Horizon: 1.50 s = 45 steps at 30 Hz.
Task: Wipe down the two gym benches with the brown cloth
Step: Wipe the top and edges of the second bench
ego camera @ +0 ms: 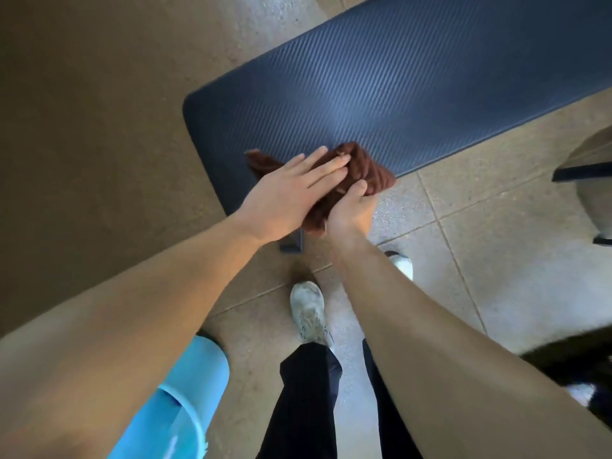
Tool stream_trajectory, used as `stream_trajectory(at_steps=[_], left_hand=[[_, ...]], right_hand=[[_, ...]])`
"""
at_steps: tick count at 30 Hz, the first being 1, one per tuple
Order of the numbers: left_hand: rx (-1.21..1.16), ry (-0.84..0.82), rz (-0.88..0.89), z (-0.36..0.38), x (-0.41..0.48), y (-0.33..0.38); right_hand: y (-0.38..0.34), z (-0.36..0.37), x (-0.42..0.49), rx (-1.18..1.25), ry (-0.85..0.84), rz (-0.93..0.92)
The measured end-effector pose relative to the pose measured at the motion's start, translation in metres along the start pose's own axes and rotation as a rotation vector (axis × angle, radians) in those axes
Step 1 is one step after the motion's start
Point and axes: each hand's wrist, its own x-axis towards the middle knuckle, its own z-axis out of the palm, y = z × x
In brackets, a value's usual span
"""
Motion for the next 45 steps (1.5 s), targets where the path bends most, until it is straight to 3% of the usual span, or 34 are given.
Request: stream_trajectory(at_steps=[3, 9, 12, 16, 22, 24, 27, 30, 32, 34, 36, 38, 41, 45], left_hand=[[0.045, -0.012, -0.034, 0.004, -0.024, -0.01], [-0.045, 0.117, -0.203, 0.012, 0.018, 0.036], [-0.045, 0.164, -0.18, 0.019, 0.016, 0.034], [-0.079, 0.174, -0.122, 0.034, -0.043, 0.001], [-0.16, 0.181, -0.239, 0.048, -0.122, -0.015], [-0.248, 0.289, -0.343, 0.052, -0.133, -0.01], [-0.52, 0.619, -0.617, 0.052, -0.135, -0.008], [-0.728, 0.938, -0.983, 0.037, -0.112, -0.026], [-0.867, 1.015, -1.189, 0.029, -0.087, -0.049], [-1.111, 0.967, -1.306, 0.023, -0.066, -0.068], [-1.33, 0.858, -1.41, 0.025, -0.054, -0.065], [-1.311, 0.713, -1.497, 0.029, -0.059, -0.04], [-1.14, 0.47, -1.463, 0.037, -0.085, 0.012], [-1.129, 0.137, -1.263, 0.026, -0.119, 0.054]], right_hand=[[0.009, 0.01, -0.019, -0.078, -0.056, 0.048], [-0.018, -0.025, 0.014, -0.056, -0.014, -0.027], [-0.019, -0.018, 0.008, -0.06, 0.01, -0.054], [0.021, 0.018, -0.028, -0.239, -0.055, -0.021], [0.053, 0.049, -0.071, -0.459, -0.173, 0.064], [0.054, 0.049, -0.081, -0.509, -0.265, 0.036], [0.029, 0.054, -0.087, -0.601, -0.3, -0.004], [-0.021, 0.075, -0.093, -0.767, -0.296, -0.354], [-0.049, 0.099, -0.091, -0.831, -0.33, -0.628], [-0.061, 0.121, -0.084, -0.988, -0.399, -0.83], [-0.057, 0.125, -0.074, -1.168, -0.452, -0.906], [-0.04, 0.109, -0.068, -1.245, -0.462, -0.917], [-0.006, 0.066, -0.067, -1.405, -0.476, -0.853], [0.008, 0.012, -0.072, -1.496, -0.507, -0.545]])
